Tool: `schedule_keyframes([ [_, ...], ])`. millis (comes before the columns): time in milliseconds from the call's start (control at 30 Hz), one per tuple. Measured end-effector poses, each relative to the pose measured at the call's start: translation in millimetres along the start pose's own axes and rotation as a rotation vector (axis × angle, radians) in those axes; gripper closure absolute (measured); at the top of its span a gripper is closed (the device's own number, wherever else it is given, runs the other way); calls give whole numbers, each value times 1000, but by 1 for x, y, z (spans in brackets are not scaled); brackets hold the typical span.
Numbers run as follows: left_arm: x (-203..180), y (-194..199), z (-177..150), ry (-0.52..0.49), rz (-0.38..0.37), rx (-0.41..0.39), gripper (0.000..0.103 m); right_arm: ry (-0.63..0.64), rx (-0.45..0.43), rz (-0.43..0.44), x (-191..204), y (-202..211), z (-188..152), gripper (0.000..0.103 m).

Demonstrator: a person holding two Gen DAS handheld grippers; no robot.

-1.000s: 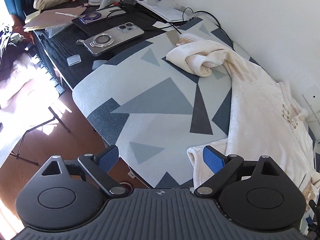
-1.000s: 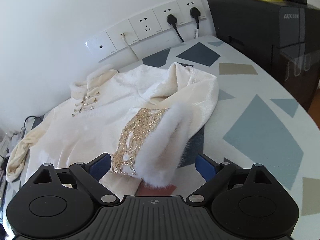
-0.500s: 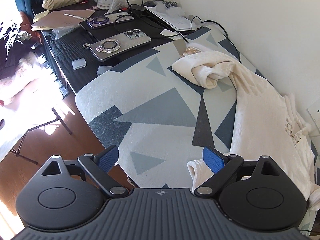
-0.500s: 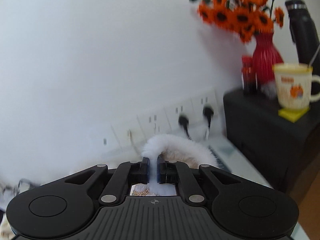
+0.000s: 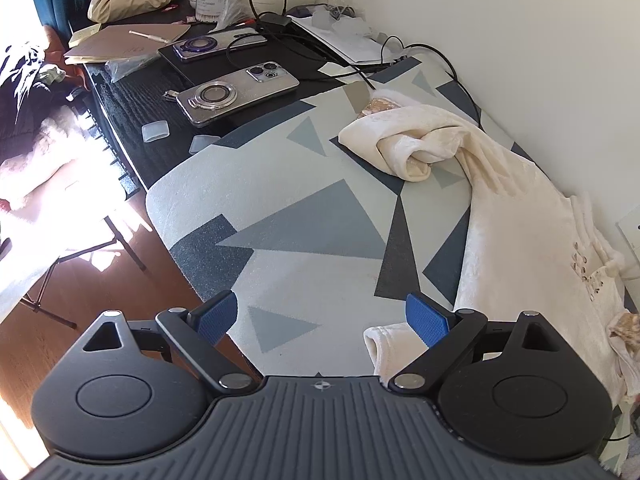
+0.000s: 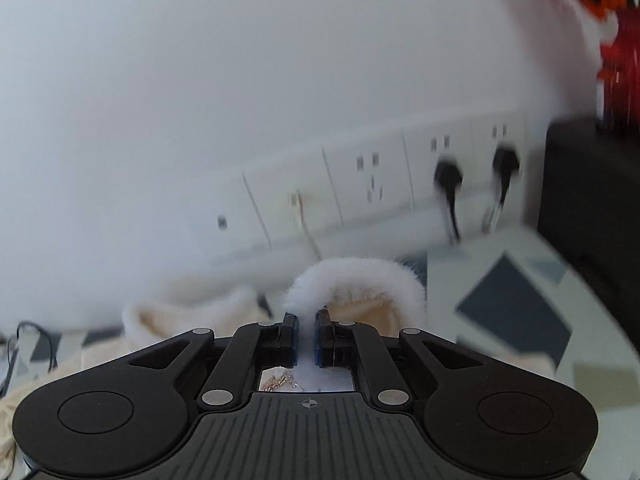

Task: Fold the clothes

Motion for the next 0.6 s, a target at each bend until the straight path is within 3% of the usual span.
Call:
schedule_keyframes([
  [67,-3,-1,1,-10,5,-2,10,-45,78,-15,-6,-14,-25,85],
  [133,-7,-3,2,-19,6,4,10,-34,71,-26,-4,-9,-38,77],
  [200,-12,-5,2,-31,6,8,10,-18,46,-7,-1,2,-42,56],
  [233,-14,-6,2,-36,3,9,10,-10,34,2,0,7,-44,33],
  [267,-18,-8,2,-40,-3,10,10,-2,22,11,1,12,-45,19],
  [433,-43,-14,4,-94,-17,-10,10,17,-43,52,2,48,-33,18],
  [600,-73,-10,4,-149,-58,-45,10,-156,-89,108,-28,94,-25,18],
])
Point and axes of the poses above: each gripper's, at about its wrist camera, not at the fingertips, and y roughly against the way its jaws point, x to its left, z to its top, the point moved 2 cm from there along -y, roughly the way its jaws point, and after that the axes turned 8 degrees about z, right-handed, at the moved point
